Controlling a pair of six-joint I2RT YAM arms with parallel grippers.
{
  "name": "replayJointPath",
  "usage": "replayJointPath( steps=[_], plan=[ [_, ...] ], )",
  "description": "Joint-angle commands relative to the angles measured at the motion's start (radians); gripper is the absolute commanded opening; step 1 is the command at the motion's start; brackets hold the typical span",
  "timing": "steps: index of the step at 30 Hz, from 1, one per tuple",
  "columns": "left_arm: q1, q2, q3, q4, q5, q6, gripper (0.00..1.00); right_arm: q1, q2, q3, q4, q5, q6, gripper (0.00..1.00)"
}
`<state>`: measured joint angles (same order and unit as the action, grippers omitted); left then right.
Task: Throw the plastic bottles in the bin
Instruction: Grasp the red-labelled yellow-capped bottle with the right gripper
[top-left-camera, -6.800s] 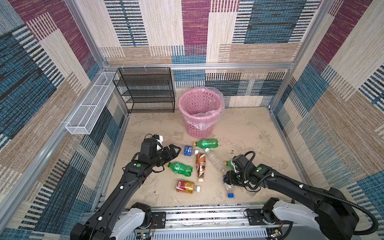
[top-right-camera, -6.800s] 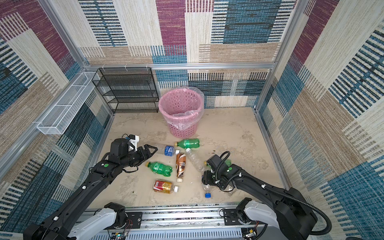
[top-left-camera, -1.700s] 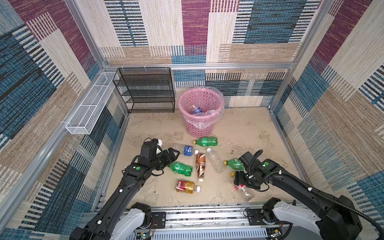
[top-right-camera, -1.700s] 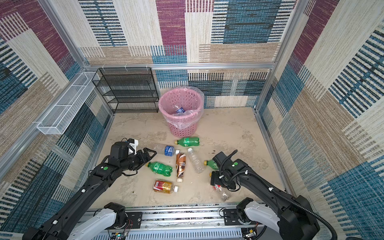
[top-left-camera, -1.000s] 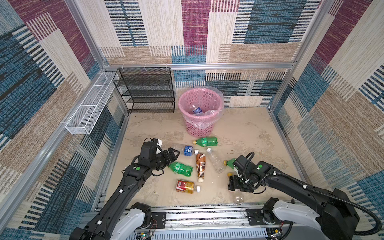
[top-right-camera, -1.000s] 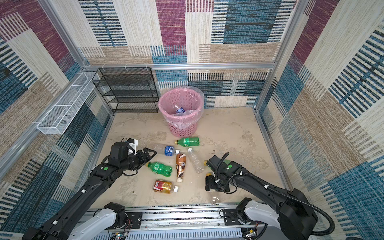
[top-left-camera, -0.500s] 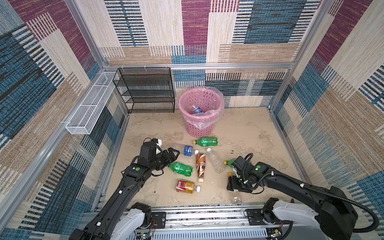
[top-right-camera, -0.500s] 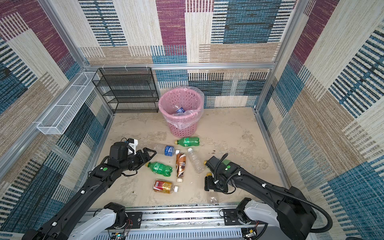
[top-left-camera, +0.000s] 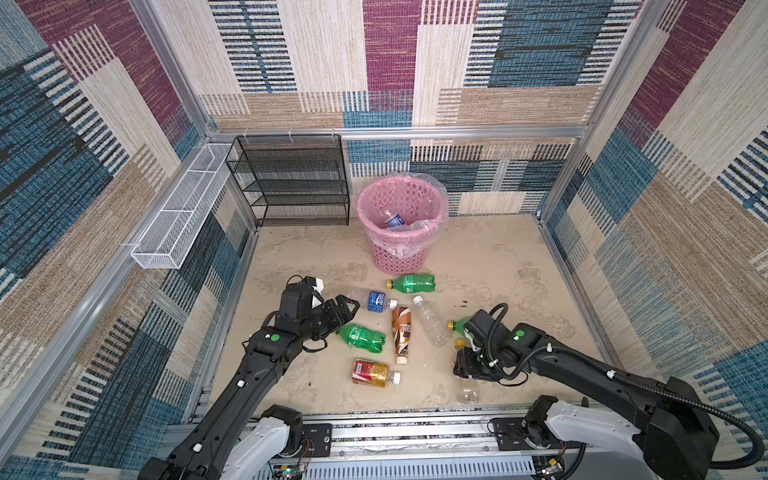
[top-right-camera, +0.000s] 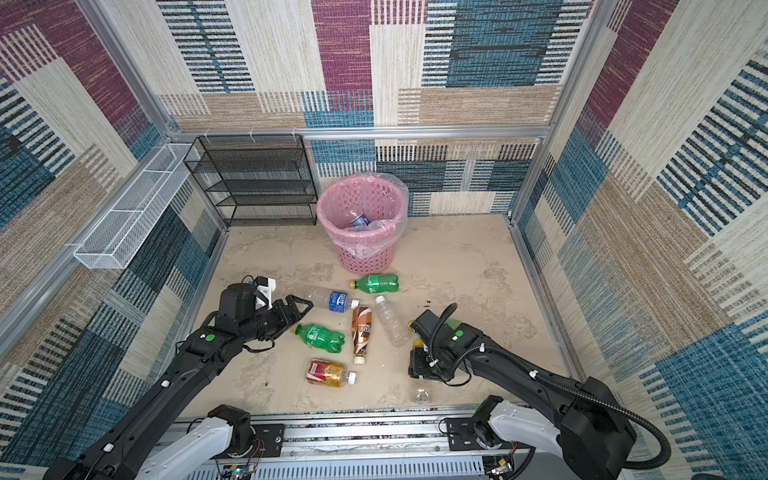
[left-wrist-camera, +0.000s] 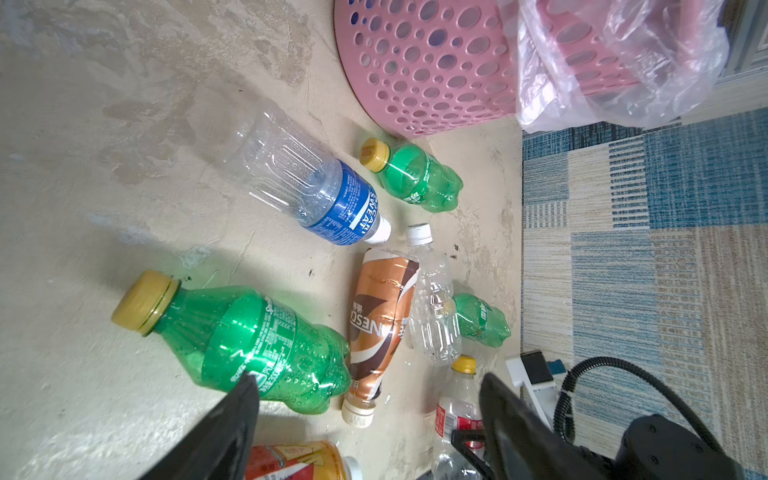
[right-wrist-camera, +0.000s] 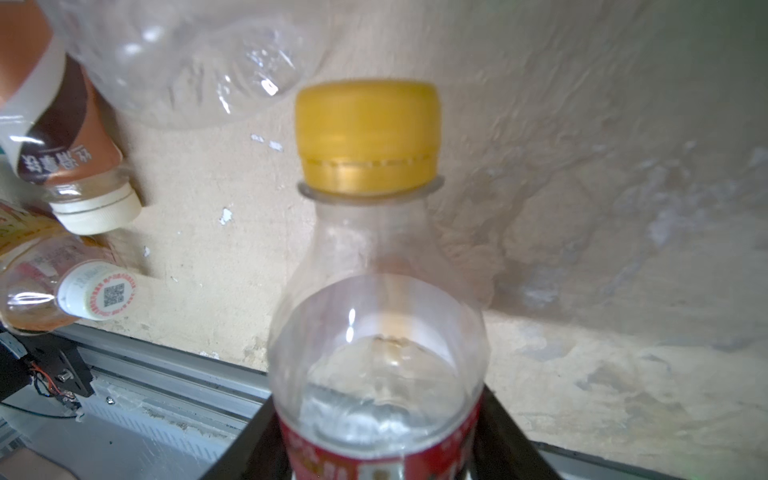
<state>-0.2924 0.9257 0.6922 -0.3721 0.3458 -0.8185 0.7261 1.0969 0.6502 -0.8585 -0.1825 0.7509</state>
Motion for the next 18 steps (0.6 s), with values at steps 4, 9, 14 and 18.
replayJointPath(
  steps=[4, 9, 14, 18],
  plan=[
    [0.001, 0.002, 0.015, 0.010, 0.001, 0.001, 0.84, 0.001, -0.037, 0.053, -0.016, 0.041, 0.020, 0.56],
    [0.001, 0.003, 0.021, 0.005, 0.001, 0.004, 0.84, 0.000, -0.066, 0.097, -0.004, 0.080, 0.027, 0.55],
    [0.001, -0.004, 0.023, -0.007, -0.002, 0.006, 0.84, -0.001, -0.089, 0.129, 0.033, 0.123, 0.035, 0.55],
    [0.002, -0.013, 0.025, -0.022, -0.009, 0.011, 0.84, -0.007, -0.106, 0.146, 0.077, 0.159, 0.037, 0.55]
  ],
)
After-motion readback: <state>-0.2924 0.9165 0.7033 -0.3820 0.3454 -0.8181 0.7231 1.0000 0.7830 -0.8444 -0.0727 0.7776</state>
